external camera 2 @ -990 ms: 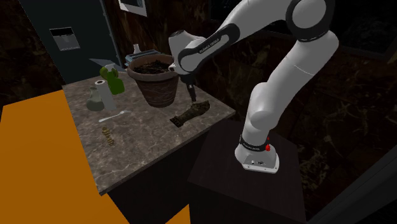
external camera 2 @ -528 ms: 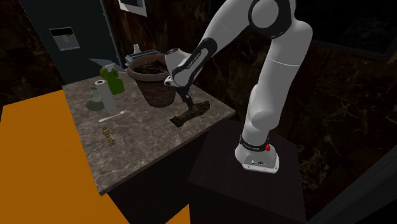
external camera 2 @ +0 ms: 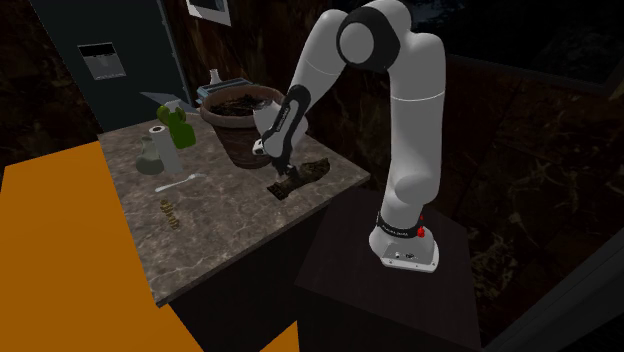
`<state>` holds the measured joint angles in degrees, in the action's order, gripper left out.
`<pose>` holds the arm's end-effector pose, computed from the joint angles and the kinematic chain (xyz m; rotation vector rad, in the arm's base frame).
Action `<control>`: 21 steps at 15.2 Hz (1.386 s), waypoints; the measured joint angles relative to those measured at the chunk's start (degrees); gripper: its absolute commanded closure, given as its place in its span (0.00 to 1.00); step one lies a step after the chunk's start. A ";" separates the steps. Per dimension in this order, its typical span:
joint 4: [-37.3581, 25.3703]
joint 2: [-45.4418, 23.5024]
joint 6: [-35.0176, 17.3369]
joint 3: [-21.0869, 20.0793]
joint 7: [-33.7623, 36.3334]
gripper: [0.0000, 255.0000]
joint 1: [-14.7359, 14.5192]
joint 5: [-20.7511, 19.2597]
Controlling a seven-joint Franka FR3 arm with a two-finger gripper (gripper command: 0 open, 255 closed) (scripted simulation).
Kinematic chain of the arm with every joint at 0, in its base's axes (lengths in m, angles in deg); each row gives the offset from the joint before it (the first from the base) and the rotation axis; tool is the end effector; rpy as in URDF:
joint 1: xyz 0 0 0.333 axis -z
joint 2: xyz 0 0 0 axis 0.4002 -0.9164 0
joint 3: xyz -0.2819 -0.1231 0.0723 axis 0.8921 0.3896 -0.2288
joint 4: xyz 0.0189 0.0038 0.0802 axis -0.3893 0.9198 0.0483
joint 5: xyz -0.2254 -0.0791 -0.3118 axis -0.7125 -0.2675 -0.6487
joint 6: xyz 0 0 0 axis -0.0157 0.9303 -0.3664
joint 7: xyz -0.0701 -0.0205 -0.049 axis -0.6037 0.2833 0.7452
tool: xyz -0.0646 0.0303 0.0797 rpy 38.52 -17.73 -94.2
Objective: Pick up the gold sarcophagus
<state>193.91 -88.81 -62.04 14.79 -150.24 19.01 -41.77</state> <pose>0.4599 -0.1099 0.2106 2.6587 1.5803 -0.2988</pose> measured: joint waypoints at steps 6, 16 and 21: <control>-0.40 -5.17 -4.66 -0.86 -0.93 0.00 0.66 1.42; -0.40 -5.60 -5.18 -0.96 -0.91 1.00 0.71 1.56; -0.12 -3.21 -3.02 -0.57 -0.60 1.00 0.28 0.88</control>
<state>193.79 -92.02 -65.06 14.21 -150.84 19.29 -40.89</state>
